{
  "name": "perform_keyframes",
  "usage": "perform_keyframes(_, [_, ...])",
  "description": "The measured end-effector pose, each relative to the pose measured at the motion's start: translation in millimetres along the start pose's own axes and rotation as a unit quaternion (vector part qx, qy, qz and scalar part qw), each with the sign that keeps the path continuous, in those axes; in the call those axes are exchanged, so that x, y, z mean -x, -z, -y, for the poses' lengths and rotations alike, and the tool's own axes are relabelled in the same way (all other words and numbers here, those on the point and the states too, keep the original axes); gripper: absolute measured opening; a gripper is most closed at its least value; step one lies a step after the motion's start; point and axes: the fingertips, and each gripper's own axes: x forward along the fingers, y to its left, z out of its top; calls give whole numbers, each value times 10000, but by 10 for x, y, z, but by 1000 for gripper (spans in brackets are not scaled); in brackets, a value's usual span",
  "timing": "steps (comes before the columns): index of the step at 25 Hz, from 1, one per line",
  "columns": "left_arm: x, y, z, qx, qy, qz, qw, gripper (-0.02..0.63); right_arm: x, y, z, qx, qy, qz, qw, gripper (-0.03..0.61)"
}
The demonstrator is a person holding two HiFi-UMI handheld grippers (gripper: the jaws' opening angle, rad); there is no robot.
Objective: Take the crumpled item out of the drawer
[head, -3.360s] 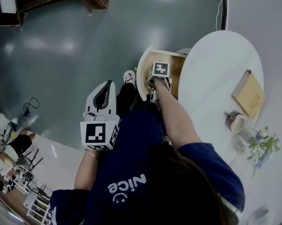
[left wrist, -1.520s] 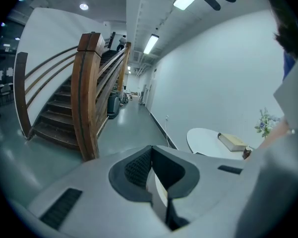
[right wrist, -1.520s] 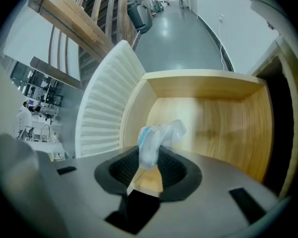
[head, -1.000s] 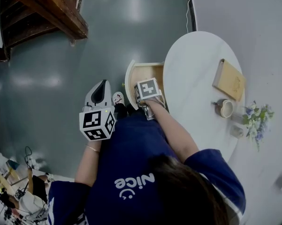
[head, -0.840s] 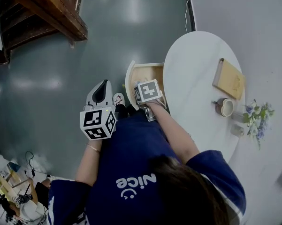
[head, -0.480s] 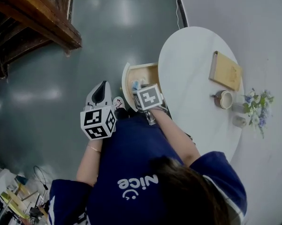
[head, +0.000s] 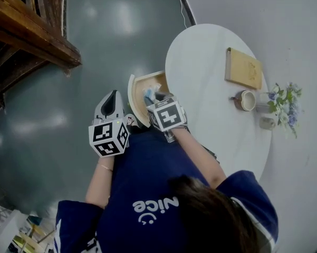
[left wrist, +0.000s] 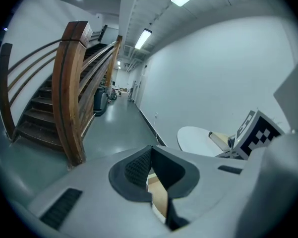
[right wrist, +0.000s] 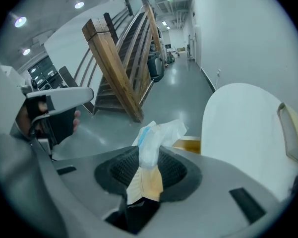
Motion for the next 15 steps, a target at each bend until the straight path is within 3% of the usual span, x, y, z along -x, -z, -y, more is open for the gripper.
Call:
perform_keyframes(5, [-53, -76, 117, -147, 156, 69, 9997, 5, 239, -191, 92, 101, 290, 525, 9981, 124])
perform_keyframes(15, [3, -444, 340, -704, 484, 467, 9952, 5, 761, -584, 221, 65, 827, 1649, 9828, 124])
